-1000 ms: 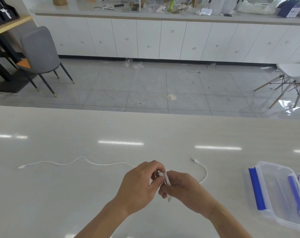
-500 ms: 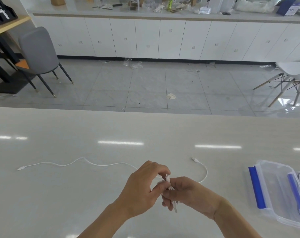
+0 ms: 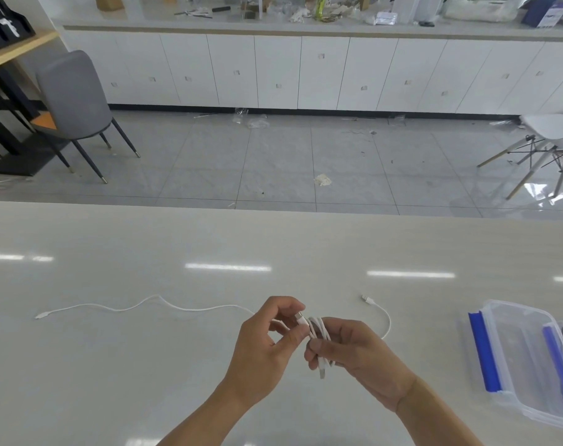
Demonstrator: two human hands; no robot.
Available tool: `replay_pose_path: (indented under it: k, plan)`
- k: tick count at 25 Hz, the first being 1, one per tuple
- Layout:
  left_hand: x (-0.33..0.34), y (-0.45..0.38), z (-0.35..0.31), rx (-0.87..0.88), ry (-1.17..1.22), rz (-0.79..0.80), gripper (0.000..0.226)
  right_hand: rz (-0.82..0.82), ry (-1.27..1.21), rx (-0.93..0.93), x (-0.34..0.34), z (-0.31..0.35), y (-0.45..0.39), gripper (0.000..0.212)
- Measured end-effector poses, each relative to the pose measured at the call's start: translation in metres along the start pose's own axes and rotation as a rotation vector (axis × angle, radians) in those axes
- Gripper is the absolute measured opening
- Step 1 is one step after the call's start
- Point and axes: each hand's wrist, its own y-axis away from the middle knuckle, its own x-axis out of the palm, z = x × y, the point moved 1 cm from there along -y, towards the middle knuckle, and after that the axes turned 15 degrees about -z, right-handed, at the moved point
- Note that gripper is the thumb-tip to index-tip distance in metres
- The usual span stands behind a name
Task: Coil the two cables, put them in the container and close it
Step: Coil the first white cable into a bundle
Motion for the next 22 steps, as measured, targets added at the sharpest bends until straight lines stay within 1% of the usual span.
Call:
replay_pose_path:
  k: [4,6,8,10,11,12,14,16,17,19,22]
  plan:
    - [0.001,0.0,0.0,-0.008,-0.002,-0.044,0.024,-0.096,-0.084,-0.002,0.003,-0.003,0.0,0.009]
    - [0.005,0.001,0.0,-0.037,0.006,-0.066,0.023,-0.153,-0.112,-0.025,0.007,-0.007,0.0,0.016]
    - [0.008,0.002,0.002,-0.104,0.022,-0.069,0.025,-0.2,-0.135,-0.045,0.008,-0.009,0.001,0.017]
    - [0.007,0.0,0.005,-0.254,0.11,-0.036,0.029,-0.19,-0.17,-0.052,0.007,-0.008,0.003,0.018]
    - [0.006,-0.003,0.006,-0.351,0.184,0.013,0.033,-0.164,-0.181,-0.051,0.005,-0.006,0.004,0.022]
    - [0.004,-0.007,0.008,-0.441,0.269,0.094,0.039,-0.132,-0.194,-0.047,0.005,-0.004,0.005,0.024]
    - [0.001,-0.013,0.01,-0.563,0.427,0.321,0.049,-0.057,-0.241,-0.036,0.004,-0.001,0.007,0.021]
    - [-0.001,-0.016,0.01,-0.578,0.522,0.53,0.044,0.004,-0.281,-0.017,0.005,0.001,0.007,0.017]
    - [-0.002,-0.017,0.01,-0.548,0.52,0.593,0.039,0.015,-0.289,-0.005,0.006,0.002,0.007,0.017]
    - [-0.003,-0.018,0.011,-0.503,0.501,0.631,0.03,0.004,-0.277,0.01,0.007,0.0,0.006,0.016]
    - [-0.002,-0.018,0.011,-0.496,0.43,0.55,0.028,-0.085,-0.17,-0.025,0.01,-0.003,0.005,0.019]
